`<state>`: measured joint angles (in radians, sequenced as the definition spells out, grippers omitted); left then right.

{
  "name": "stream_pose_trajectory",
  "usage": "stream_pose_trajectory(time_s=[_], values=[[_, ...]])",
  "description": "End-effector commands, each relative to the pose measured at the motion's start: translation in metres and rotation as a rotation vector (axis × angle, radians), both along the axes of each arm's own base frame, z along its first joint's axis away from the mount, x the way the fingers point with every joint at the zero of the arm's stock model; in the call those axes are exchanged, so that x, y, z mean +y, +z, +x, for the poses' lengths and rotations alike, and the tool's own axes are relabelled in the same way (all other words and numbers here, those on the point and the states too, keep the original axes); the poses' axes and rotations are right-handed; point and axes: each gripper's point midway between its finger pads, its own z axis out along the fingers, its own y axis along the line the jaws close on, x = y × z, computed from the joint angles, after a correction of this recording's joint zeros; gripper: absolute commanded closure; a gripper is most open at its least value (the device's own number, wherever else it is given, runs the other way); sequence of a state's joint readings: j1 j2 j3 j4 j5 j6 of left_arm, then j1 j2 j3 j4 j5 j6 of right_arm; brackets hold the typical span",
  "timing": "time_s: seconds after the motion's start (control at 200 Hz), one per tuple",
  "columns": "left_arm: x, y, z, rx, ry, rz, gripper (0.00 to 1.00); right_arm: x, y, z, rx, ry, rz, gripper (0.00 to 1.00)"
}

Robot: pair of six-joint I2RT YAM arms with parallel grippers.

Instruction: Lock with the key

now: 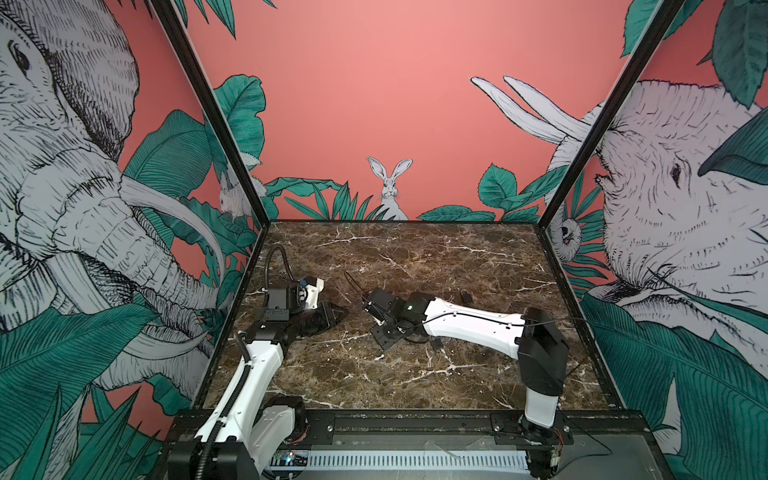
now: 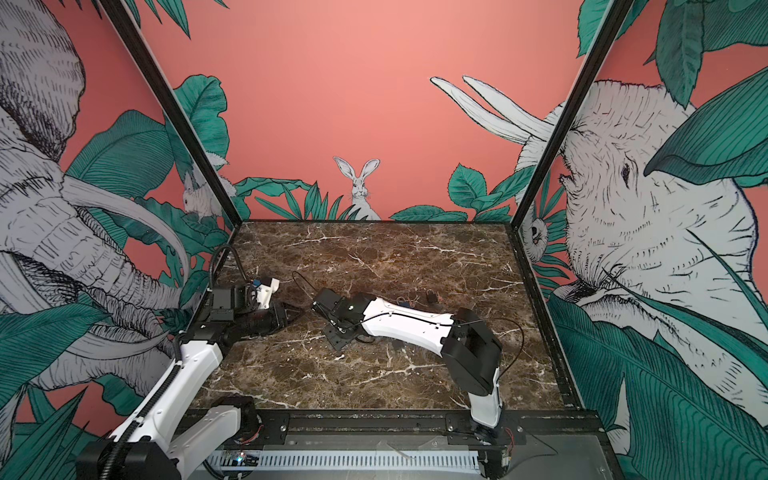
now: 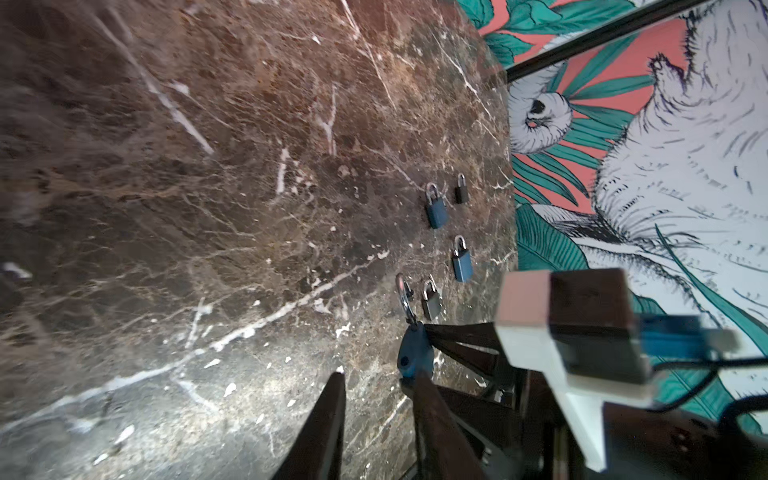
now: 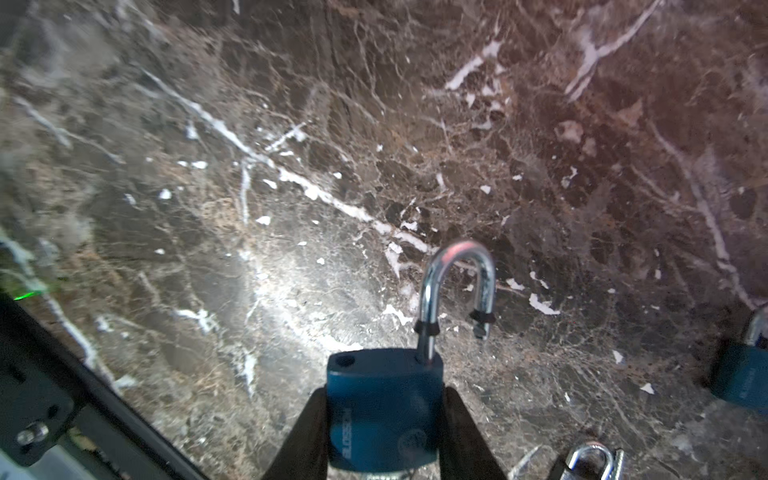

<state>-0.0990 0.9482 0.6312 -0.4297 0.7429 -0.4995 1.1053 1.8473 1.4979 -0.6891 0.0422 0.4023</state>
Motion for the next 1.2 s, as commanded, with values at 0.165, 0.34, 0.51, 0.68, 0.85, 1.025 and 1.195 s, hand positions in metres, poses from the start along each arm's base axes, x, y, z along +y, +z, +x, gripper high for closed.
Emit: stream_pose_trajectory(time_s=[0.165, 0.34, 0.51, 0.68, 0.85, 1.025, 1.195], values=[[-0.041, -0.005, -0.006, 0.028, -0.129, -0.07, 0.64, -0.003, 0.035, -0.005, -0.038, 0.063, 0.079, 0.83], [-0.056, -0.003, -0.002, 0.024, -0.163, -0.092, 0.62, -0.003, 0.043, -0.005, -0.047, 0.06, 0.097, 0.83], [-0.072, -0.005, -0.001, 0.03, -0.207, -0.102, 0.62, -0.001, 0.046, -0.005, -0.051, 0.062, 0.103, 0.83], [-0.081, -0.007, 0.003, 0.032, -0.225, -0.104, 0.62, 0.001, 0.046, -0.004, -0.048, 0.065, 0.106, 0.83], [-0.088, -0.01, 0.007, 0.036, -0.235, -0.108, 0.64, 0.002, 0.046, -0.004, -0.048, 0.067, 0.108, 0.84], [-0.092, -0.013, 0.01, 0.04, -0.235, -0.113, 0.66, 0.004, 0.046, -0.005, -0.044, 0.072, 0.114, 0.84], [-0.095, -0.014, 0.011, 0.047, -0.241, -0.124, 0.7, 0.005, 0.045, -0.004, -0.046, 0.073, 0.11, 0.84]])
